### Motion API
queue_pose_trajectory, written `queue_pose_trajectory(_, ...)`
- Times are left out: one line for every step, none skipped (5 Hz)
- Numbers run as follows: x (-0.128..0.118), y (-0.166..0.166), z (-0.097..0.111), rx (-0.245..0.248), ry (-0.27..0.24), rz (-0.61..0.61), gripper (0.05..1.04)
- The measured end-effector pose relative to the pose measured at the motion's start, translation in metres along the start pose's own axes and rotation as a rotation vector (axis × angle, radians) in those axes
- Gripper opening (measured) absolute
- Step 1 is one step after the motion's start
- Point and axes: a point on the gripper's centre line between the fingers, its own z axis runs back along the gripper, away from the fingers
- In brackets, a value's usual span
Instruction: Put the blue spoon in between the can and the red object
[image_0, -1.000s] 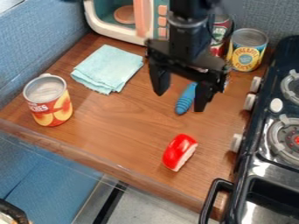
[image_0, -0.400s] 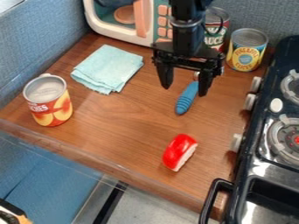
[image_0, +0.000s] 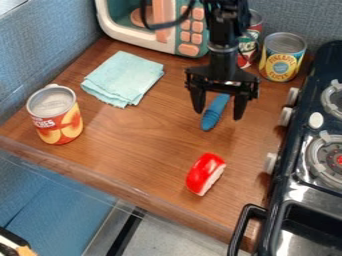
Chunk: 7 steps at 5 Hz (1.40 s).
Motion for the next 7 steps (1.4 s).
queue_pose_trajectory(0.011,0.000,-0.013,0.039,0.011,-0.033,0.999)
queue_pose_trajectory(0.014,-0.004,-0.015,0.057,0.015,-0.075,0.931)
queue_pose_trajectory(0.014,-0.006,-0.014,0.054,0.014,-0.084,0.675)
queue_pose_trajectory(0.010,-0.004,-0.014,0.052,0.040,-0.100,0.459)
queue_pose_trajectory(0.014,0.013,-0.005,0.028,0.047,-0.070,0.423)
queue_pose_trajectory(0.023,0.042,0.034,0.001,-0.013,-0.045,0.422)
queue_pose_trajectory(0.007,0.078,0.066,-0.027,-0.044,-0.027,0.420)
